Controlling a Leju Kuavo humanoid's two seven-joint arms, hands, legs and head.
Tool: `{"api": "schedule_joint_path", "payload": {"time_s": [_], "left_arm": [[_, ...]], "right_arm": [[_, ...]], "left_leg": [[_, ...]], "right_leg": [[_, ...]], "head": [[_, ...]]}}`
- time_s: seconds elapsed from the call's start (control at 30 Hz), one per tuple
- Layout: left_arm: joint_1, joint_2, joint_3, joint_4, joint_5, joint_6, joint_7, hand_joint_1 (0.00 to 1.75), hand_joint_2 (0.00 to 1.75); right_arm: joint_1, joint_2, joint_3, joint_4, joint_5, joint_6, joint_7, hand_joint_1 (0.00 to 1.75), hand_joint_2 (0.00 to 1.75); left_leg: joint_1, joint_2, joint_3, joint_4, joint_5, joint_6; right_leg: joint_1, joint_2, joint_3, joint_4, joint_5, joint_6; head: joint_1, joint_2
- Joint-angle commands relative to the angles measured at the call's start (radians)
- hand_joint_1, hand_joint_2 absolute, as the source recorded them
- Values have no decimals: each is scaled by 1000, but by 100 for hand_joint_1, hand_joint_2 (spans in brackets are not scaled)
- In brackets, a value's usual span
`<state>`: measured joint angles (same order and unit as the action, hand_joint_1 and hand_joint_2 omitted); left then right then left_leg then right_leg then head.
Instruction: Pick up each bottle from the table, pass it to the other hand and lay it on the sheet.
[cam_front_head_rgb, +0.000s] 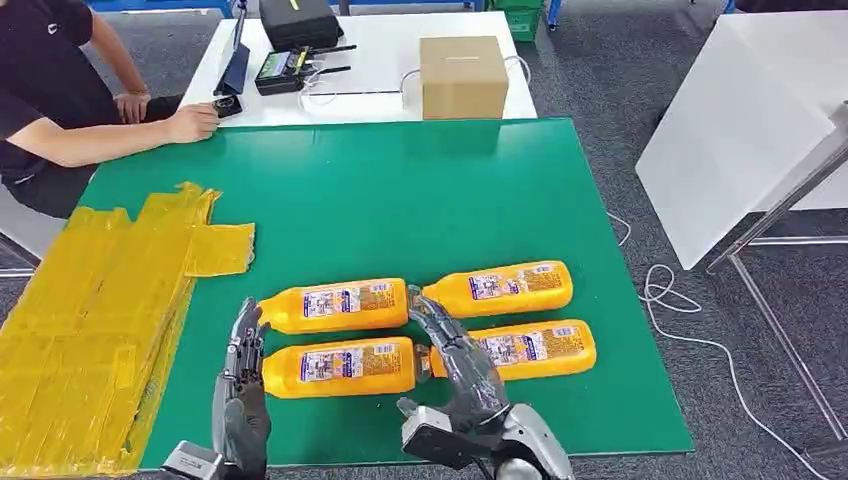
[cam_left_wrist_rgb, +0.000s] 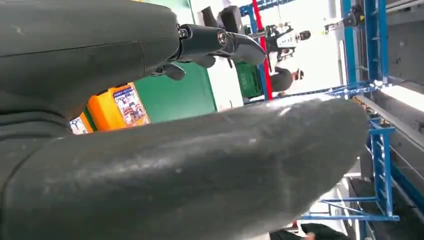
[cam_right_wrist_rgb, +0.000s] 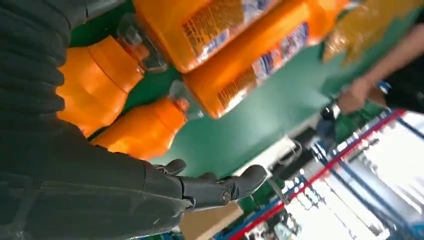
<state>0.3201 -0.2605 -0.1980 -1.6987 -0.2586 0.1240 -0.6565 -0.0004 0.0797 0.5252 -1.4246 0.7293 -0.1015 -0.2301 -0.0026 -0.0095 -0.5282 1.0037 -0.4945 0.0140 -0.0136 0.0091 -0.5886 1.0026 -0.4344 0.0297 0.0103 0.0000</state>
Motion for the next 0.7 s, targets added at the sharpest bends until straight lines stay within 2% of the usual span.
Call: {"api": "schedule_joint_path", "payload": {"time_s": [0.03,0.27,0.3,0.43,0.7], "left_arm": [[-53,22,-2,95,-4,-21,7,0,0],[-57,22,-2,98,-4,-24,7,0,0],[-57,22,-2,98,-4,-24,7,0,0],[-59,22,-4,101,-3,-30,8,0,0],[-56,20,10,100,-4,-43,7,0,0]], "right_arm": [[-186,-24,118,275,14,40,40,0,175],[-195,-20,128,290,15,43,45,0,175],[-195,-20,128,290,15,43,45,0,175],[-203,-16,140,294,16,47,46,0,175],[-265,-20,247,295,-13,113,82,0,175]], "left_leg": [[1,2,4,-3,0,-1],[1,1,3,-2,0,-1],[4,2,7,-4,0,-2],[1,0,2,-2,0,-1],[2,3,3,-1,0,-1]], "right_leg": [[1,1,4,-3,1,-1],[1,0,3,-2,0,-1],[4,0,8,-6,1,-1],[1,0,3,-2,0,-1],[2,1,3,-3,1,-1]], "head": [[0,0],[0,0],[0,0],[0,0],[0,0]]}}
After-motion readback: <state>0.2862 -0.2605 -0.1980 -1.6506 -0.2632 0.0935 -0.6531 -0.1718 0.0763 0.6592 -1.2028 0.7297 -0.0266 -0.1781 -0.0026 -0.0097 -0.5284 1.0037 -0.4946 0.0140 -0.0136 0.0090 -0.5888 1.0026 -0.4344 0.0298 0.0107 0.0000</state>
